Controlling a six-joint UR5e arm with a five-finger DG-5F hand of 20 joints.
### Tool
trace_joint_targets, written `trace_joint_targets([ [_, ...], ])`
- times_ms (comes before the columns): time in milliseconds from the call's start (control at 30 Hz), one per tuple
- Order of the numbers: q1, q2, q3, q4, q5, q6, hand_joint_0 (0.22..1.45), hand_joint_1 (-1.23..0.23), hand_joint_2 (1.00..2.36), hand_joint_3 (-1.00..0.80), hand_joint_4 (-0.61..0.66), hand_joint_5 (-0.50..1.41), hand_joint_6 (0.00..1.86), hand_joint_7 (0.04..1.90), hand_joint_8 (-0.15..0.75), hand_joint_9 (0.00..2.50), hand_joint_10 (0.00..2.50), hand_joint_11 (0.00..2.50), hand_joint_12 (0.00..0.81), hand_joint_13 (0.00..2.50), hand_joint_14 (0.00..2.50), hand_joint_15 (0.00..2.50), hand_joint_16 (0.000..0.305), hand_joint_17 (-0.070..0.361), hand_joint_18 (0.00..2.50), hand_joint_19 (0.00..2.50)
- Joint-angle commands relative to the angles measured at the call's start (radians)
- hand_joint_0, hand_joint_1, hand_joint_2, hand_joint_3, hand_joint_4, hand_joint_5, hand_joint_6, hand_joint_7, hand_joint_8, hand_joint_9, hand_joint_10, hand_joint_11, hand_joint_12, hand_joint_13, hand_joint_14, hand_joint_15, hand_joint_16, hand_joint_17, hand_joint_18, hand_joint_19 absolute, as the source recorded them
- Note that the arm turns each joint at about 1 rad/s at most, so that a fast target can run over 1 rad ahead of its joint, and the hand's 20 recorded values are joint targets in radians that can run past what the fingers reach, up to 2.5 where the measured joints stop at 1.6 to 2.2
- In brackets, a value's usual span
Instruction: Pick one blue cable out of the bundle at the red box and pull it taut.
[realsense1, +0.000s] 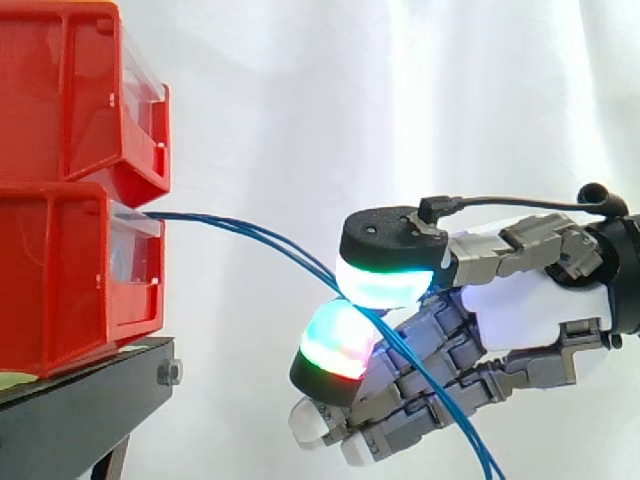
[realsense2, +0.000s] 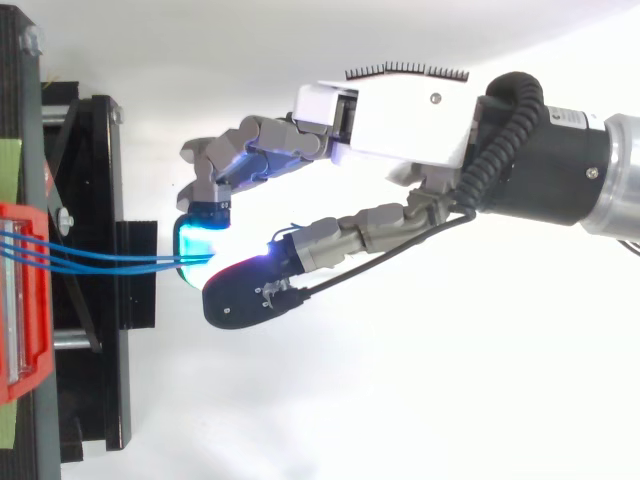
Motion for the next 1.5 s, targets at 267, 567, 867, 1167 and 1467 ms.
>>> trace_joint_targets([
  [267, 0.000, 0.014, -0.001, -0.002, 0.002, -0.005, 0.63, -0.81, 1.02, -0.10, 0.07, -0.17, 0.89, 0.90, 0.342, 0.62, 0.01, 0.27, 0.350, 0.31, 0.00, 0.07, 0.052, 0.116, 0.31, 0.10],
  [567, 0.000, 0.014, -0.001, -0.002, 0.003, -0.002, 0.68, -0.86, 1.02, -0.06, -0.04, -0.18, 0.91, 0.92, 0.345, 0.65, 0.01, 0.29, 0.351, 0.36, 0.00, 0.07, 0.051, 0.116, 0.38, 0.09],
  [867, 0.000, 0.014, -0.001, -0.002, 0.005, -0.002, 0.77, -0.92, 1.01, -0.35, 0.03, -0.20, 0.91, 0.84, 0.318, 0.59, 0.01, 0.29, 0.348, 0.31, 0.00, 0.05, 0.052, 0.116, 0.38, 0.07],
  [1167, 0.000, 0.014, -0.001, -0.002, 0.002, -0.002, 0.49, -0.74, 1.00, -0.50, 0.17, -0.18, 0.89, 0.82, 0.348, 0.61, 0.01, 0.28, 0.379, 0.30, 0.00, 0.08, 0.057, 0.129, 0.33, 0.12],
  [1467, -0.002, 0.014, -0.001, -0.002, 0.000, -0.002, 0.60, -0.66, 1.01, -0.32, 0.12, -0.16, 0.86, 0.91, 0.344, 0.65, 0.01, 0.28, 0.349, 0.32, 0.00, 0.09, 0.052, 0.117, 0.31, 0.16],
])
